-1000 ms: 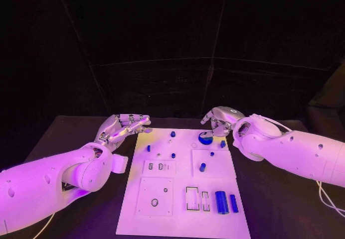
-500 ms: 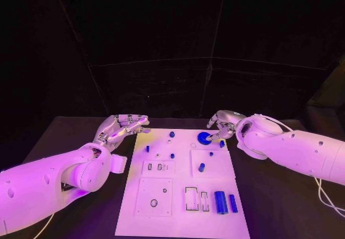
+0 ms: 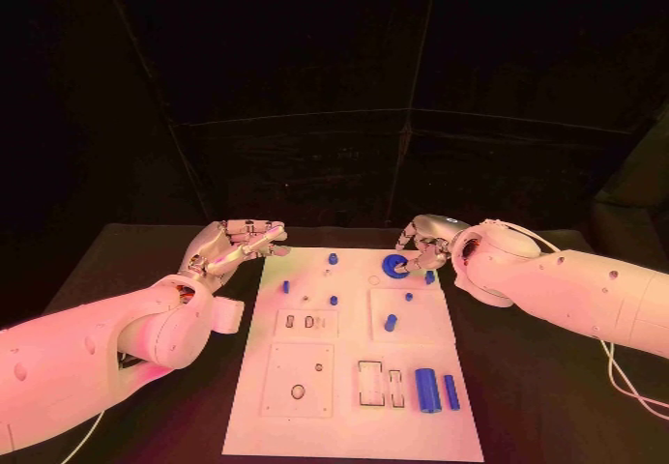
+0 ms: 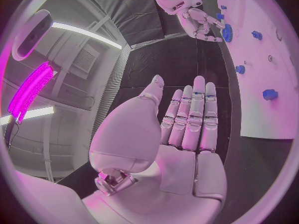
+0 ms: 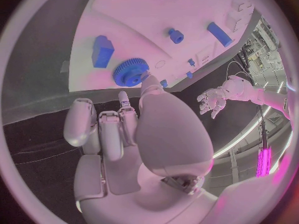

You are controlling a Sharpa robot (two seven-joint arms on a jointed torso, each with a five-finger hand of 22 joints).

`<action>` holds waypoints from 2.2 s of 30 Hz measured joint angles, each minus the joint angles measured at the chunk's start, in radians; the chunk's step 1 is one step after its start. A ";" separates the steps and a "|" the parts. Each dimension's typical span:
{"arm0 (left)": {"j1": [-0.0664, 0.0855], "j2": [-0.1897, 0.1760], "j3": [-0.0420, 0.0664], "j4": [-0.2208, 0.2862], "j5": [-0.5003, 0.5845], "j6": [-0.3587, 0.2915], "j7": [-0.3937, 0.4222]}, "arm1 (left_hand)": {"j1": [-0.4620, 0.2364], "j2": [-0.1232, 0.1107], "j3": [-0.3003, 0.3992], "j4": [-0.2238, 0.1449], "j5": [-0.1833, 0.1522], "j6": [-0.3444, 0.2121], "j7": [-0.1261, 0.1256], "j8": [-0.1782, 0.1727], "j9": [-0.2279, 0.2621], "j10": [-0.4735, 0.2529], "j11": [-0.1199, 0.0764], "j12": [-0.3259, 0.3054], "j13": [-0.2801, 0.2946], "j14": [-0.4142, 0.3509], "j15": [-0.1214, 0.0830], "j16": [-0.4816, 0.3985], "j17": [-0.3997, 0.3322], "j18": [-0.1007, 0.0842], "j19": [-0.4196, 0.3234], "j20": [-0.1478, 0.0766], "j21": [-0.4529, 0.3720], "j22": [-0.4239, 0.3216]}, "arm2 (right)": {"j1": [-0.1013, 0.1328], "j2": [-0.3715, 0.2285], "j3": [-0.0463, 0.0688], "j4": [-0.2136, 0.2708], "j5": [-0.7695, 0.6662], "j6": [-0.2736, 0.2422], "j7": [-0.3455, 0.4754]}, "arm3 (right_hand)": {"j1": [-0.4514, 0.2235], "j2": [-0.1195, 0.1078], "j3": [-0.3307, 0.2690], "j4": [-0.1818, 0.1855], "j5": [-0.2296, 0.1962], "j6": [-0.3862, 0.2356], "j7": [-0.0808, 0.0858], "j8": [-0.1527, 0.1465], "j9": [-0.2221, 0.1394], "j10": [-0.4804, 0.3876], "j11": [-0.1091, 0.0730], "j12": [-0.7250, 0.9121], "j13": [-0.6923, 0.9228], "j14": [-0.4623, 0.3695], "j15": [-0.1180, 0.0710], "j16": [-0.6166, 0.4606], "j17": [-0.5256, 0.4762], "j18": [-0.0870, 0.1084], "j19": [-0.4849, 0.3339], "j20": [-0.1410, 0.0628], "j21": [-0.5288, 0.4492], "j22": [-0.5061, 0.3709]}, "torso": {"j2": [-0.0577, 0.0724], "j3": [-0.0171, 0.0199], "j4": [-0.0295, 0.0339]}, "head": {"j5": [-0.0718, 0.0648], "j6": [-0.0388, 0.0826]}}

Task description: Assemble the parts on the task board

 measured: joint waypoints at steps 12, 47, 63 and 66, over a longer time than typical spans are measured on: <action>0.000 0.001 0.000 -0.002 0.000 0.001 -0.002 | 0.000 0.000 0.001 -0.004 0.000 0.000 0.000 -0.004 0.000 0.000 0.000 -0.004 0.000 0.000 0.000 -0.004 0.001 0.000 0.000 0.000 0.000 -0.001 | 0.000 0.002 0.000 -0.001 -0.020 0.022 -0.004 | 0.030 0.036 0.018 -0.038 0.015 0.036 -0.006 0.023 0.002 0.007 0.000 0.016 0.000 0.000 0.000 0.004 0.000 -0.016 0.004 -0.004 0.008 0.009 | 0.000 -0.0010 0.0014 | -0.003 -0.002; 0.000 -0.001 0.000 -0.004 0.000 0.003 -0.006 | 0.000 0.000 -0.002 -0.007 0.000 0.000 0.000 -0.008 0.000 0.000 0.000 -0.008 0.000 0.000 0.000 -0.011 0.002 0.000 0.000 0.000 -0.006 -0.003 | -0.003 0.012 0.003 0.014 -0.077 0.037 -0.031 | 0.062 0.094 0.116 -0.096 -0.028 0.082 -0.012 0.021 -0.013 0.010 -0.004 0.029 0.001 0.000 0.000 0.011 0.000 -0.015 0.018 -0.011 0.019 0.030 | -0.001 -0.0005 0.0025 | -0.005 -0.012; 0.000 -0.006 0.000 0.003 0.000 0.004 -0.009 | 0.000 0.000 -0.002 -0.007 0.000 0.000 0.000 -0.008 0.000 0.000 0.000 -0.008 0.000 0.000 0.000 -0.011 0.001 0.000 0.000 0.000 -0.006 -0.002 | -0.006 0.006 0.001 0.166 -0.126 -0.062 -0.069 | 0.039 0.087 0.174 -0.099 0.013 0.096 0.001 0.005 -0.014 0.007 -0.015 0.040 0.001 0.000 -0.008 0.015 -0.001 -0.015 0.038 -0.016 0.035 0.061 | -0.003 -0.0031 0.0039 | 0.000 -0.002; 0.000 -0.006 0.000 0.004 0.000 0.005 -0.010 | 0.000 0.000 -0.001 -0.007 0.000 0.000 0.000 -0.008 0.000 0.000 0.000 -0.008 0.000 0.000 0.000 -0.011 0.002 0.000 0.000 0.000 -0.006 -0.002 | -0.006 0.034 0.001 0.177 -0.155 -0.081 -0.077 | 0.039 0.087 0.177 -0.099 0.007 0.097 0.001 0.005 -0.014 0.007 -0.015 0.040 0.001 0.000 -0.008 0.019 -0.001 -0.015 0.038 -0.016 0.035 0.064 | -0.002 -0.0030 0.0048 | 0.003 -0.001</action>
